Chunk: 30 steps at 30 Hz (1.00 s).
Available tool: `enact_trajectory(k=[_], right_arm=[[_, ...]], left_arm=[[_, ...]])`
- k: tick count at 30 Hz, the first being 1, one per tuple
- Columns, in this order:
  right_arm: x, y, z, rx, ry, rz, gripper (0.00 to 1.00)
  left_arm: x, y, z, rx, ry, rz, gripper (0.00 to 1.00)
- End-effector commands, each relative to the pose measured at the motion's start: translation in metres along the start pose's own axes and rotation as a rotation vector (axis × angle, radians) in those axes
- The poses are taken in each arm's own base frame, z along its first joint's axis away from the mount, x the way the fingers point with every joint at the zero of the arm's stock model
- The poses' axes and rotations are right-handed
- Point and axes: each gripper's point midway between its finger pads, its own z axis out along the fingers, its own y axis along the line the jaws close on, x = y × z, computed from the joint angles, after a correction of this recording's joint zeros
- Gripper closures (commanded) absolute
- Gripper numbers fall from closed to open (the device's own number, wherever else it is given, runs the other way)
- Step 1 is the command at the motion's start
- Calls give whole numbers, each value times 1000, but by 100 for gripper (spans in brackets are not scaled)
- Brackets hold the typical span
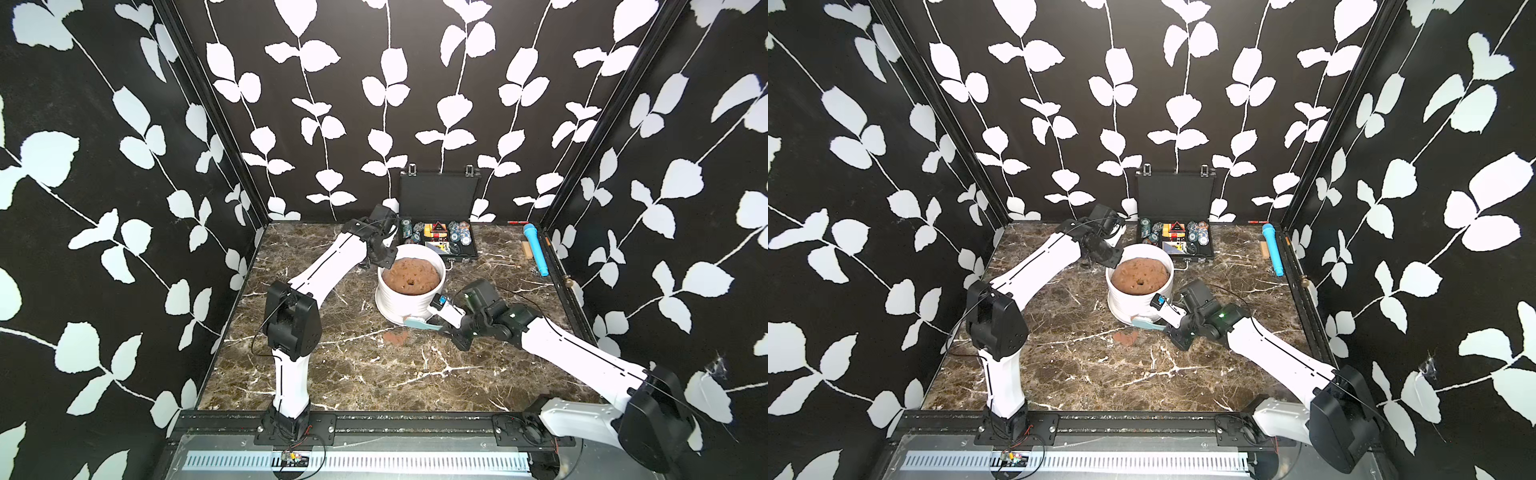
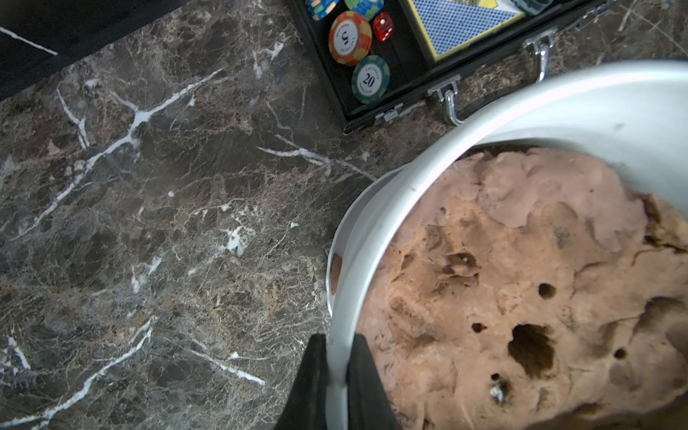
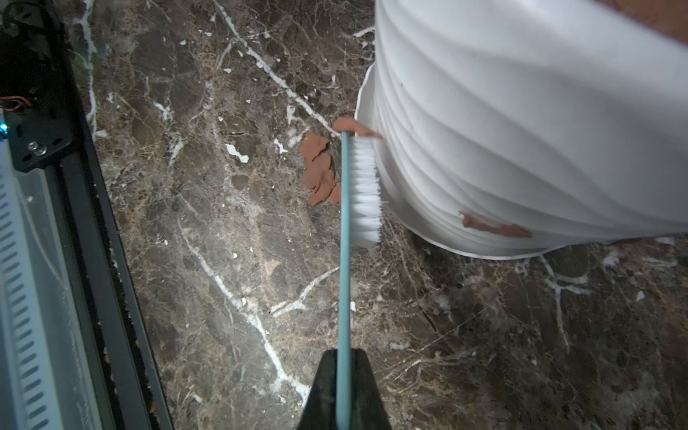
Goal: Scrub the dried mud off the ceramic pot
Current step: Rotate the pot on the tray.
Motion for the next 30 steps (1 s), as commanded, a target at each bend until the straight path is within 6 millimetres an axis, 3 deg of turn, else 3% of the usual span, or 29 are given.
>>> enact_trajectory(k=[1, 8, 15, 21, 30], right_arm=[[-15, 16, -14, -56, -72, -32, 100], [-45, 19, -38, -61, -158, -87, 100], [-52, 10, -32, -73, -161, -58, 100], [-34, -18, -21, 59, -40, -28, 100], [-39, -32, -26, 93, -90, -36, 100]], left_arm=[[16, -14, 20, 54, 77, 62, 89], [9, -8, 19, 35, 62, 94, 89], [3, -7, 22, 61, 54, 86, 88], [1, -6, 20, 76, 45, 87, 87], [-3, -2, 21, 105, 29, 96, 87]])
